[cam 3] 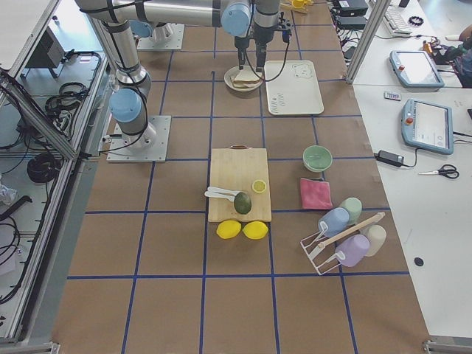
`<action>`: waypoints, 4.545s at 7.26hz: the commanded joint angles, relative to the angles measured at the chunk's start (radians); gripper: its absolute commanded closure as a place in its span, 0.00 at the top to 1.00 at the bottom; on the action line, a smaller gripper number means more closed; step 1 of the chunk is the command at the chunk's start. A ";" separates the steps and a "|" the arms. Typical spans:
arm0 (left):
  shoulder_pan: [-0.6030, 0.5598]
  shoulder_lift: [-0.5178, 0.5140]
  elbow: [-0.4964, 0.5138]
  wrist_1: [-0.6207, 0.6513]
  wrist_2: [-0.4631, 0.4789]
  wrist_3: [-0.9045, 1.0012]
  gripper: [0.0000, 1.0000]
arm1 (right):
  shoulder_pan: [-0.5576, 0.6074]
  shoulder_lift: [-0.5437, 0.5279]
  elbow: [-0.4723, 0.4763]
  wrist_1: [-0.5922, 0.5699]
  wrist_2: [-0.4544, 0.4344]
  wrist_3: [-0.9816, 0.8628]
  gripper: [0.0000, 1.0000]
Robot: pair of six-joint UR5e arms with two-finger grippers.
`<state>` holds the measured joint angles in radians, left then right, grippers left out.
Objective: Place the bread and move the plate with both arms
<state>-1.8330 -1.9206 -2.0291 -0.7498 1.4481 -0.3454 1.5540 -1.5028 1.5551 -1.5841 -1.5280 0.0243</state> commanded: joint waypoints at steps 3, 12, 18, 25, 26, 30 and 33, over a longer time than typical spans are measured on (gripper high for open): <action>0.032 0.043 0.026 -0.002 -0.054 0.014 0.00 | 0.005 -0.031 0.010 -0.011 0.003 0.000 1.00; 0.153 0.054 0.111 -0.028 -0.224 -0.004 0.00 | 0.003 -0.034 0.002 -0.013 -0.008 -0.009 1.00; 0.152 -0.259 0.505 -0.105 -0.256 -0.056 0.00 | 0.005 -0.034 0.008 -0.036 -0.006 -0.011 1.00; 0.124 -0.324 0.538 -0.026 -0.252 -0.113 0.72 | 0.003 -0.056 0.016 -0.016 -0.015 0.000 1.00; 0.124 -0.305 0.543 -0.028 -0.252 -0.113 0.78 | 0.001 -0.059 0.020 -0.016 -0.014 0.000 1.00; 0.133 -0.094 0.599 -0.318 -0.096 0.002 0.90 | 0.003 -0.063 0.034 -0.020 -0.011 -0.001 1.00; 0.156 0.157 0.599 -0.729 0.195 0.311 0.95 | 0.003 -0.063 0.034 -0.027 -0.011 0.000 1.00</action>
<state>-1.6913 -1.8717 -1.4289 -1.2966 1.5223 -0.1602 1.5569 -1.5661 1.5891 -1.6069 -1.5387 0.0233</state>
